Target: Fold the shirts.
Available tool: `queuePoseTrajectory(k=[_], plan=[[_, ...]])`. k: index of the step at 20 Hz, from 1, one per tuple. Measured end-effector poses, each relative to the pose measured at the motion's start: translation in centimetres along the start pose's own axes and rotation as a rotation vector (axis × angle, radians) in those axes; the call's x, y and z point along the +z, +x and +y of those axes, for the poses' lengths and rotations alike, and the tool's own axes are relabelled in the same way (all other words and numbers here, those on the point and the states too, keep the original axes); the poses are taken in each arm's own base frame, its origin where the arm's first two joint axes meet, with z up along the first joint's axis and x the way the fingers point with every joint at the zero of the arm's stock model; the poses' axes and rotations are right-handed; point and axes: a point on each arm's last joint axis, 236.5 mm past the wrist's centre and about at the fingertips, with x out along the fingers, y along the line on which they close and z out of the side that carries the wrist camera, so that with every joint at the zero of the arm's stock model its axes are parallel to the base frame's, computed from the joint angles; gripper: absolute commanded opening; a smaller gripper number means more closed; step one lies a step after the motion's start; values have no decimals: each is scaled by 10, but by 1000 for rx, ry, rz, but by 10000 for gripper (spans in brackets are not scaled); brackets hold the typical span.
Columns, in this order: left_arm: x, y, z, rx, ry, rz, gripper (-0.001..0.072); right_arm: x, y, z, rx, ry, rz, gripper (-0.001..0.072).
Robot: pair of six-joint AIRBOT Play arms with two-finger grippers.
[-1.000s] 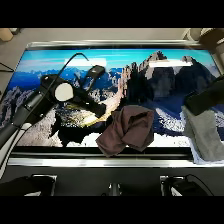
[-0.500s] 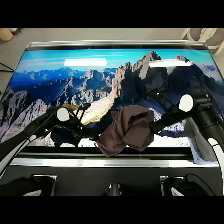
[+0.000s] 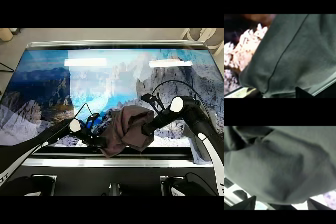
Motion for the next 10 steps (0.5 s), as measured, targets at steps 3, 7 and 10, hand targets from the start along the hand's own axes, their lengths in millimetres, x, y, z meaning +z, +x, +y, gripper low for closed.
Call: queuePoseTrajectory(k=[3,7,10], plan=[[6,5,-4,-10,-9,-24,25,4,15,-4,13,29,10,478],[27,-9,-9,-22,3,-92,21,24,22,-10,11,62,-53,26],[62,-53,-14,-9,65,-227,21,49,-6,-11,-26,-26,-141,24]])
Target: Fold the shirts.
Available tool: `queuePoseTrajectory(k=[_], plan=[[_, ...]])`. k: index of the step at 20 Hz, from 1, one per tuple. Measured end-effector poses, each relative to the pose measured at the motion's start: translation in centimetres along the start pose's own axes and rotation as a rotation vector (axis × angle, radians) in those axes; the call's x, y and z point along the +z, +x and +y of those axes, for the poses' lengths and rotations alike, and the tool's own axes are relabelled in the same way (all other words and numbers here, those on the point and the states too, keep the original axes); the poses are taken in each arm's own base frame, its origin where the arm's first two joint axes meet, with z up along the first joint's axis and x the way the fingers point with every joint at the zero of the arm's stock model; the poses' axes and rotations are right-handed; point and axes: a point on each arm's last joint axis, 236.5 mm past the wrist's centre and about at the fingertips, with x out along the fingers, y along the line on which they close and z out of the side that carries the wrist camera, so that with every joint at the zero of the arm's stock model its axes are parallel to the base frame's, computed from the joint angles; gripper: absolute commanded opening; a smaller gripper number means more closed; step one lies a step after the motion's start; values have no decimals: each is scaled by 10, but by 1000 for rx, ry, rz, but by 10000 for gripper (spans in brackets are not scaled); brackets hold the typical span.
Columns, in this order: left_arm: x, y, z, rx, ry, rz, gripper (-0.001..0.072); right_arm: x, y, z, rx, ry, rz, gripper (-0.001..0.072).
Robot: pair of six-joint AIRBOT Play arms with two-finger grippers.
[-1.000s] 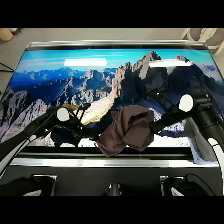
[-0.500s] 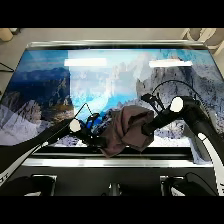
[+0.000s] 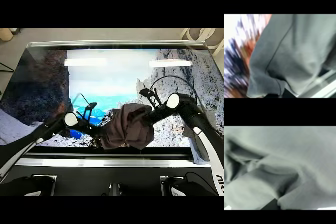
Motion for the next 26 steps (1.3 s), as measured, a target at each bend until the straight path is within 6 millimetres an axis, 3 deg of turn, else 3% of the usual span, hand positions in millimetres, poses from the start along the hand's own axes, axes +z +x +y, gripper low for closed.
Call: queuePoseTrajectory(k=[1,3,4,6,7,8,9,10,12,14,16,18,20,21,23,26], plan=[[24,-24,-3,4,33,-80,21,14,-22,-4,-42,-62,-41,24],[79,-94,-15,16,106,-289,21,53,-92,-17,-200,-190,-175,25],[105,-141,-25,20,144,-414,21,72,-138,-22,-301,-243,-258,26],[147,-269,-60,15,231,-744,22,105,-256,-17,-519,-327,-491,25],[152,-334,-83,6,277,-903,22,111,-318,-4,-613,-361,-618,25],[145,-400,-110,-20,327,-1061,22,110,-369,13,-681,-394,-726,25],[130,-450,-133,-45,372,-1180,22,103,-417,33,-741,-424,-833,25],[110,-497,-155,-73,417,-1292,22,92,-450,51,-774,-443,-912,25],[68,-557,-186,-115,497,-1438,21,70,-495,79,-812,-466,-1024,25],[40,-593,-196,-101,549,-1535,21,52,-510,91,-827,-472,-1049,25],[27,-612,-193,-42,571,-1595,21,40,-518,93,-851,-466,-1046,25],[26,-616,-182,22,556,-1597,22,34,-521,91,-871,-458,-1036,26],[35,-603,-161,115,516,-1541,22,35,-510,83,-863,-446,-981,26],[42,-592,-149,164,494,-1499,22,37,-494,76,-838,-437,-922,26],[63,-561,-119,270,448,-1392,22,37,-438,54,-737,-391,-728,26],[104,-508,-63,445,399,-1241,23,18,-312,18,-522,-294,-327,26]])
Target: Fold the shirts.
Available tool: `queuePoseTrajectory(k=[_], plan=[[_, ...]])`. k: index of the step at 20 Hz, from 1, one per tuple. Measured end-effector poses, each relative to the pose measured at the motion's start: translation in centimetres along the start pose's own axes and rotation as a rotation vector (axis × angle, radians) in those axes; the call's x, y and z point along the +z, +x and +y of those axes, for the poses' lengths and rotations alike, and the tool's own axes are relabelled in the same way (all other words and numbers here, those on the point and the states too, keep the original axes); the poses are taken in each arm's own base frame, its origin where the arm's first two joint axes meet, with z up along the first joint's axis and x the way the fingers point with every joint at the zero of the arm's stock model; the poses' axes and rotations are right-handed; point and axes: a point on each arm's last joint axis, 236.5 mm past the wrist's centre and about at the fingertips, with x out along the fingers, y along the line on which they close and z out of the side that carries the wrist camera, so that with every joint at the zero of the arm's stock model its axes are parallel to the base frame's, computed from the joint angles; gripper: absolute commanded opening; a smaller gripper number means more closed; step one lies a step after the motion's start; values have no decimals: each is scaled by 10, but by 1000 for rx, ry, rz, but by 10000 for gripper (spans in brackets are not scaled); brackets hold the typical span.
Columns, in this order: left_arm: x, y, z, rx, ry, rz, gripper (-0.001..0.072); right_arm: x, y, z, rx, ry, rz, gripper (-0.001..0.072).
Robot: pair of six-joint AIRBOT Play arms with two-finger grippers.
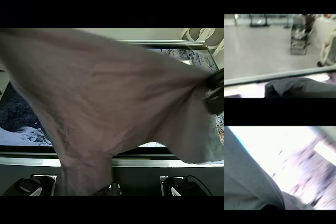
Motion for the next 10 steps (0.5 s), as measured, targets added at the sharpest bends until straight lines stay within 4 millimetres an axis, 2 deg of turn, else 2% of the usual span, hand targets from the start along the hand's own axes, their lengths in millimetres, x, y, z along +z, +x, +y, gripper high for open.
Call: queuePoseTrajectory(k=[3,5,6,7,9,10], plan=[[-85,73,20,75,53,206,24,-54,105,38,152,27,226,27],[-136,116,29,98,76,309,25,-75,165,53,168,62,259,27],[-167,136,33,106,85,377,25,-81,196,57,161,91,258,27],[-197,154,35,108,89,439,25,-85,218,60,153,122,254,27],[-251,178,34,105,53,555,27,-85,260,64,131,214,214,27],[-277,185,31,101,12,614,28,-83,274,67,132,261,195,27]])
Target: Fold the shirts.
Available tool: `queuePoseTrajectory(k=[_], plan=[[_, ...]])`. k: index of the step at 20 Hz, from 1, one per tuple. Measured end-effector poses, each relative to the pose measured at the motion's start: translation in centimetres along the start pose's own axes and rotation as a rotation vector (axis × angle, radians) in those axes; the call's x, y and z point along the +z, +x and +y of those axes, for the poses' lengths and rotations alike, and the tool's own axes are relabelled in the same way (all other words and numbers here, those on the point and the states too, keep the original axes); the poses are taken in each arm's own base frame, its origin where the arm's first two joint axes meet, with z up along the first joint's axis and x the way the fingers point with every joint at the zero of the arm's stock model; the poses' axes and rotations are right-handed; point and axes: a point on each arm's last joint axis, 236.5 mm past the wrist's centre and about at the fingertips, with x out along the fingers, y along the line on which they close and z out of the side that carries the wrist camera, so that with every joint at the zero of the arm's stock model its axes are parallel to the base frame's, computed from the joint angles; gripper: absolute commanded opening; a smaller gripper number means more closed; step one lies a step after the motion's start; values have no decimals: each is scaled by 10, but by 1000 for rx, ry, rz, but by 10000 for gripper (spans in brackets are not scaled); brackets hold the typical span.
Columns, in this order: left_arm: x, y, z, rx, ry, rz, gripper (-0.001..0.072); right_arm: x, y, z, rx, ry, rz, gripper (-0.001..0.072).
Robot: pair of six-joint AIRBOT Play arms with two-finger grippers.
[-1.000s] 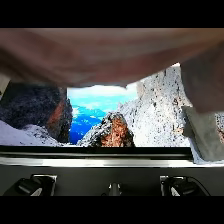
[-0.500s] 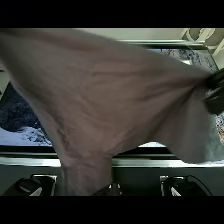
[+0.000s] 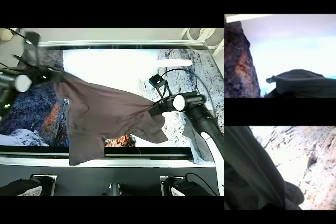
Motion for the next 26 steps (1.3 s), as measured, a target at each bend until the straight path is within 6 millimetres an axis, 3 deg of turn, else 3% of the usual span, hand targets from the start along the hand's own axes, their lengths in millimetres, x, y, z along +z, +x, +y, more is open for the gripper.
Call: queuePoseTrajectory(k=[1,2,4,5,6,7,9,12,14,18,21,25,26], plan=[[-19,18,-8,-22,-48,69,58,8,13,2,8,46,-35,28],[-33,31,-16,-47,-99,117,77,6,27,7,31,91,-31,99],[-58,49,-30,-93,-195,213,235,14,40,10,49,156,-68,607],[-66,52,-32,-105,-224,251,343,15,42,10,52,158,-63,665],[-73,52,-29,-111,-236,290,547,21,38,6,41,138,-71,692],[-81,50,-24,-115,-232,339,609,25,30,-1,17,85,-68,692],[-107,37,-5,-117,-202,478,601,19,11,-20,-51,-60,4,688],[-165,7,21,-149,-235,712,600,-15,-14,-57,-105,-84,143,666],[-201,-9,22,-210,-320,801,599,-44,-22,-68,-52,-3,215,662],[-265,-19,-4,-334,-482,893,598,-88,-31,-60,151,167,274,607],[-292,-13,-28,-412,-573,881,598,-111,-36,-53,242,220,311,613],[-292,2,-39,-454,-628,794,589,-125,-40,-48,285,233,344,674],[-291,4,-42,-460,-637,780,493,-127,-41,-47,290,235,350,672]])
